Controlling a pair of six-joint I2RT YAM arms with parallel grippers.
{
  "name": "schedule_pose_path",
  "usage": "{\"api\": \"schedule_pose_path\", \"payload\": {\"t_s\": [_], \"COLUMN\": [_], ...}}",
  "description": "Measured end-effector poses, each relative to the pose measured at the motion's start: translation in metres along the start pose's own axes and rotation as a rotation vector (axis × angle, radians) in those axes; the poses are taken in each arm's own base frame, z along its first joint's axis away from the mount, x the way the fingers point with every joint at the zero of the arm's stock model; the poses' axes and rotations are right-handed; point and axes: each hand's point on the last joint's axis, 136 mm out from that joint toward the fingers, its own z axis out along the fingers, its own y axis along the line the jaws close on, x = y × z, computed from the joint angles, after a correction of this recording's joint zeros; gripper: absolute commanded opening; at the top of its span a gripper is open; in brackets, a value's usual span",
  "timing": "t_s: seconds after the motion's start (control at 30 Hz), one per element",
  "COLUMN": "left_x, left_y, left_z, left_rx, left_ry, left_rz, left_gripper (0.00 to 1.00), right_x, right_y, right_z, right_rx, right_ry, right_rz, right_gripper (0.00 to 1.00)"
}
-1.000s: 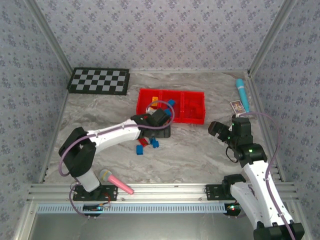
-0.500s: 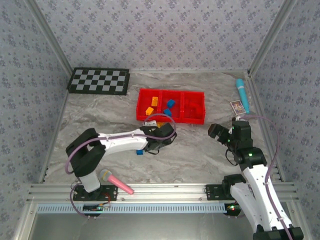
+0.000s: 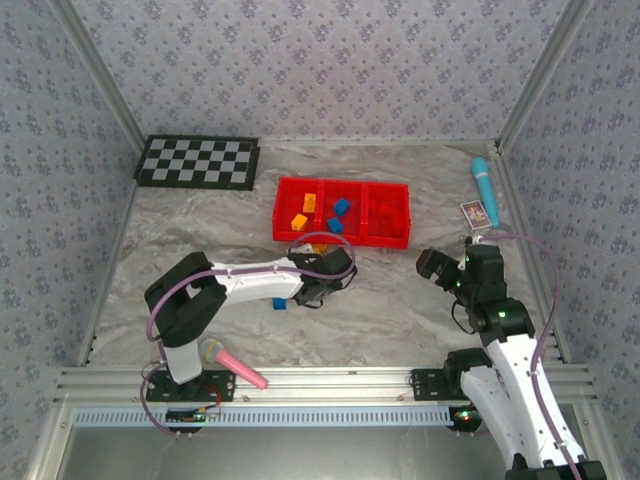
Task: Sort the legos into containers by color
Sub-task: Pick up the lego from the center of the table.
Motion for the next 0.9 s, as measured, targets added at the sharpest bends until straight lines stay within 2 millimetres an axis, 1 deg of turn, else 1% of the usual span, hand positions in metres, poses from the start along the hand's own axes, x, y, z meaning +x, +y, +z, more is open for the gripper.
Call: {"api": "schedule_pose_path", "payload": {"t_s": [0.13, 0.27, 0.4, 0.47, 0.53, 0.6, 0.67, 0.77, 0.9], "left_x": [0.001, 0.000, 0.000, 0.000, 0.000, -0.001, -0.001, 0.000, -0.002], "left_y": [-0.003, -0.005, -0.001, 0.002, 0.004, 0.003, 0.003, 0.001, 0.000], "left_z": [0.001, 0.002, 0.007, 0.010, 0.012, 0.012, 0.011, 0.011, 0.009], "left_rx": [0.014, 0.022, 0.025, 0.021, 0.020, 0.023, 0.023, 0.033, 0.039], "left_ry": [0.010, 0.017, 0.027, 0.033, 0.034, 0.033, 0.033, 0.036, 0.033], "left_rz": [-0.007, -0.021, -0.029, -0.034, -0.033, -0.033, -0.028, -0.014, 0.017], "left_gripper": [0.66, 0.56, 0.49, 0.42, 0.39, 0.35, 0.26, 0.20, 0.18], "right_x": [0.000, 0.000, 0.000, 0.000, 0.000, 0.000, 0.000, 0.000, 0.000], "right_y": [0.000, 0.000, 0.000, 0.000, 0.000, 0.000, 0.000, 0.000, 0.000], "right_z": [-0.001, -0.001, -0.001, -0.001, -0.001, -0.001, -0.001, -0.001, -0.001], "right_rx": [-0.001, -0.002, -0.001, -0.001, -0.001, -0.001, -0.001, -0.001, -0.001], "right_ry": [-0.002, -0.003, -0.003, -0.003, -0.003, -0.003, -0.003, -0.003, -0.003], "right_rz": [0.000, 0.000, 0.000, 0.000, 0.000, 0.000, 0.000, 0.000, 0.000], "right_gripper": [1.00, 1.00, 1.00, 1.00, 1.00, 1.00, 1.00, 1.00, 1.00]}}
